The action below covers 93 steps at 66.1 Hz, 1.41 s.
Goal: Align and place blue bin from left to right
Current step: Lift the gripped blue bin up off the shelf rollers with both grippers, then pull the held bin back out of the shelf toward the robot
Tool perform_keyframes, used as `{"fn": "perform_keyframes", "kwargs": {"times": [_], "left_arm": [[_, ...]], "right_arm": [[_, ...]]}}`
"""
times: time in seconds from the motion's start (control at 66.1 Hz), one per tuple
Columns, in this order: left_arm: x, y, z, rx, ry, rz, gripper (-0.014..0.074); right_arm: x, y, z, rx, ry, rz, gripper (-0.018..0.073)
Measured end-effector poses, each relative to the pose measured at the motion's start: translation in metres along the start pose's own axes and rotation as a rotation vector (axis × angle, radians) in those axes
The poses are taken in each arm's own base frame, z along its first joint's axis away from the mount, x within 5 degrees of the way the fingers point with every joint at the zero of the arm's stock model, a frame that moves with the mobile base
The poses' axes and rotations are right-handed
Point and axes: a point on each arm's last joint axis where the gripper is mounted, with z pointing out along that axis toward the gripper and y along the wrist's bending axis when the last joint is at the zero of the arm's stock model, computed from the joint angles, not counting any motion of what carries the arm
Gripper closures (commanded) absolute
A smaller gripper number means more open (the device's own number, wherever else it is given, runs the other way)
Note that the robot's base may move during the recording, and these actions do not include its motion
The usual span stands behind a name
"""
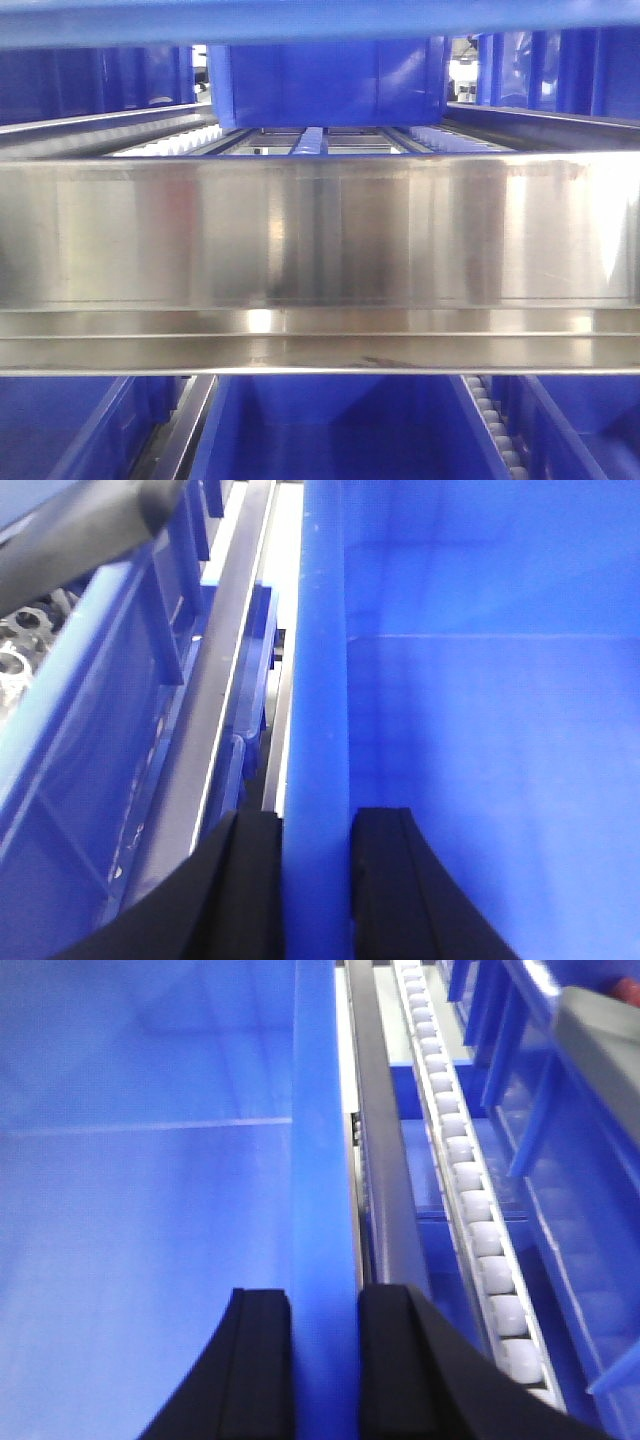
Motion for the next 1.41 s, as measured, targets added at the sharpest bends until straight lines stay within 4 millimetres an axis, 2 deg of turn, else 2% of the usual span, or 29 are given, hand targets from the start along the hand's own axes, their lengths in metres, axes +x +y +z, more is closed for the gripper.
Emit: {"fn": "perform_keyframes", "kwargs": {"times": [0.227,0.484,1.407], "left_arm": [[-0.003,0.006,0.005,-0.009,0.029,-0.034,0.0707],[-0.011,0.008,-0.001,0.01,0.013,-0.041,0.0707],[-0.012,0.009,-0.001,0.007,0.008,-0.022,0.0707]], "right_arm": [[0.002,0.003,-0.002,-0.006,0.002,-0.003,0.0725],[0.002,0.003,-0.002,-0.008,0.001,0.001,0.0725],[0.0,0.004,-0.002,-0.016,-0.012,0.004,0.0725]]}}
